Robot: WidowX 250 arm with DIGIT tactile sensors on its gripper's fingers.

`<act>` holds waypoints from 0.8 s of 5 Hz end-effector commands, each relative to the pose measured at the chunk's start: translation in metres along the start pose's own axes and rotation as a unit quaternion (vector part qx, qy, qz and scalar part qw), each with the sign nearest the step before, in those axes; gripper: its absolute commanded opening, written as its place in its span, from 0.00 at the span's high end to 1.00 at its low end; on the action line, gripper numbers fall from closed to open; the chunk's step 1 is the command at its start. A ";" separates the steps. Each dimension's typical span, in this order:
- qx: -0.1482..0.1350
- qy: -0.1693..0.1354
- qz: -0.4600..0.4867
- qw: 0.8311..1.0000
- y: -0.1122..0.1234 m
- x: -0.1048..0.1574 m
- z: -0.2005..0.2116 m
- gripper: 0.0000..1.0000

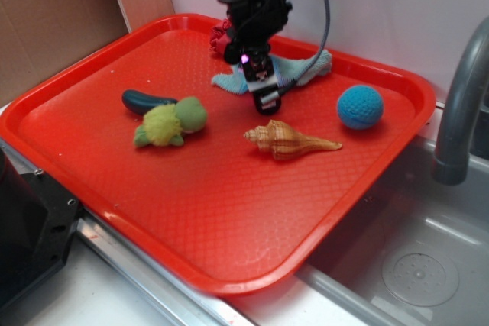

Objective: Grab the blue cloth.

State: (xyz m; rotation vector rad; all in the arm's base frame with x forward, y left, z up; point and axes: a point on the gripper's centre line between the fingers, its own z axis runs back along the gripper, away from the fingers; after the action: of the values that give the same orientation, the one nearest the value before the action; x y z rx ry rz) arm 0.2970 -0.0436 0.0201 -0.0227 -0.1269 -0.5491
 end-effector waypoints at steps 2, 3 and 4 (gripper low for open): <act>0.033 -0.005 0.050 0.998 0.018 0.008 0.019 1.00; 0.099 -0.005 0.122 0.988 0.020 -0.009 0.073 1.00; 0.113 0.026 0.233 0.965 0.026 -0.046 0.121 1.00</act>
State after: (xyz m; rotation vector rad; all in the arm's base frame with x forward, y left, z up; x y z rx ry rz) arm 0.2464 0.0159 0.1209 0.1701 -0.0855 -0.0755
